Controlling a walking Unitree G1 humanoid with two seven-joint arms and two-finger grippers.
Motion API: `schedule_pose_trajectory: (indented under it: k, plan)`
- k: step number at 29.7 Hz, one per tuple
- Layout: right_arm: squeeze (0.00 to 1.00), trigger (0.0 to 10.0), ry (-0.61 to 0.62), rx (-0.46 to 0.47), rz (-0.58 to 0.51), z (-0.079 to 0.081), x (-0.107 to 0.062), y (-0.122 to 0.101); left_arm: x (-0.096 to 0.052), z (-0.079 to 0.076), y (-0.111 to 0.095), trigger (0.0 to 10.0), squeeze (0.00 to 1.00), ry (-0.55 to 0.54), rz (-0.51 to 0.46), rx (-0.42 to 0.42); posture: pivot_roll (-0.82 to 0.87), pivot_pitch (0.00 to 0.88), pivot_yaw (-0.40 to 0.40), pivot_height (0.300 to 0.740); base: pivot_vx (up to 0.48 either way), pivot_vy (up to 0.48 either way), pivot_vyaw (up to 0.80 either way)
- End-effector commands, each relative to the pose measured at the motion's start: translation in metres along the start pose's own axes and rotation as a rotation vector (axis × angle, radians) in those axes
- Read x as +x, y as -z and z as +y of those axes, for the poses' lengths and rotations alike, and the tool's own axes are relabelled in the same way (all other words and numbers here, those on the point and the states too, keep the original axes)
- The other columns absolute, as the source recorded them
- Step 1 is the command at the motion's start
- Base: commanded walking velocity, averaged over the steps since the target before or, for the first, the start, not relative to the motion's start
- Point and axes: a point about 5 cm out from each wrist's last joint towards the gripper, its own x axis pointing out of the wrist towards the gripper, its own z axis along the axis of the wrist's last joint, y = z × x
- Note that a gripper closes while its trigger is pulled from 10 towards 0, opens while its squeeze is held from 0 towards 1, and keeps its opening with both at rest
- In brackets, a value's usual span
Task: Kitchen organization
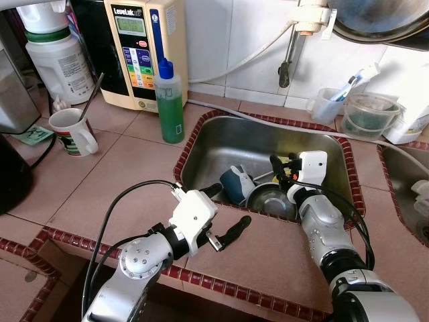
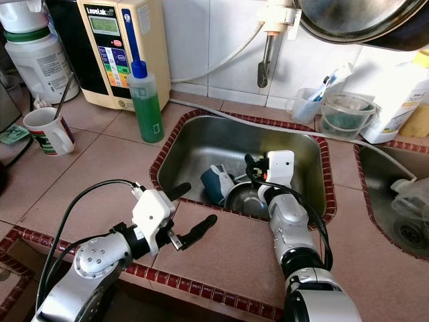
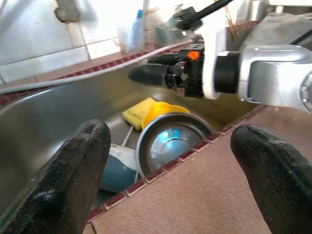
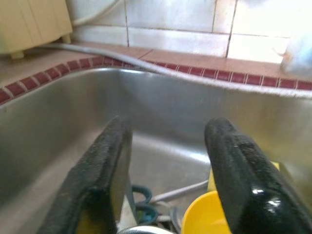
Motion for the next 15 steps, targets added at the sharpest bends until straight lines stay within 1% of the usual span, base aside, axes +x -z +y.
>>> schedule_pose_trajectory:
  k: [1,2,3,6,10,11,13,15]
  plan:
    - [1.0,10.0,0.006,-0.015,-0.052,0.0,0.003,-0.01,0.0,0.005,0.0,10.0,0.0,-0.03,0.004,0.014,0.01,0.049,-0.004,0.74,0.0,0.0,0.0]
    - [1.0,10.0,0.009,-0.031,-0.075,0.0,0.002,-0.013,0.0,0.01,0.001,10.0,0.0,-0.072,0.0,0.02,0.02,0.042,-0.012,0.74,0.0,0.0,0.0]
    - [1.0,10.0,0.011,-0.056,-0.113,0.002,0.002,-0.017,-0.001,0.019,0.001,10.0,0.0,-0.147,-0.006,0.037,0.02,0.042,-0.012,0.74,0.0,0.0,0.0]
    - [1.0,10.0,-0.003,-0.105,-0.161,0.008,0.0,-0.022,-0.003,0.029,0.004,10.0,0.0,-0.197,0.003,0.029,0.02,0.03,-0.024,0.74,0.0,0.0,0.0]
    - [1.0,10.0,-0.01,-0.14,-0.227,0.014,-0.004,-0.029,-0.009,0.046,0.007,10.0,0.0,-0.326,0.001,0.057,0.02,0.018,-0.035,0.74,0.0,0.0,0.0]
    - [1.0,10.0,-0.01,-0.149,-0.241,0.015,-0.006,-0.031,-0.011,0.052,0.008,10.0,0.0,-0.375,0.009,0.06,0.02,0.015,-0.039,0.74,0.0,0.0,0.0]
    - [1.0,10.0,-0.009,-0.155,-0.255,0.016,-0.008,-0.032,-0.014,0.059,0.011,10.0,0.0,-0.421,0.016,0.049,0.02,0.011,-0.043,0.74,0.0,0.0,0.0]
    - [1.0,10.0,-0.011,-0.164,-0.271,0.018,-0.011,-0.034,-0.017,0.067,0.013,10.0,0.0,-0.454,0.014,0.006,0.01,0.005,-0.045,0.74,0.0,0.0,0.0]
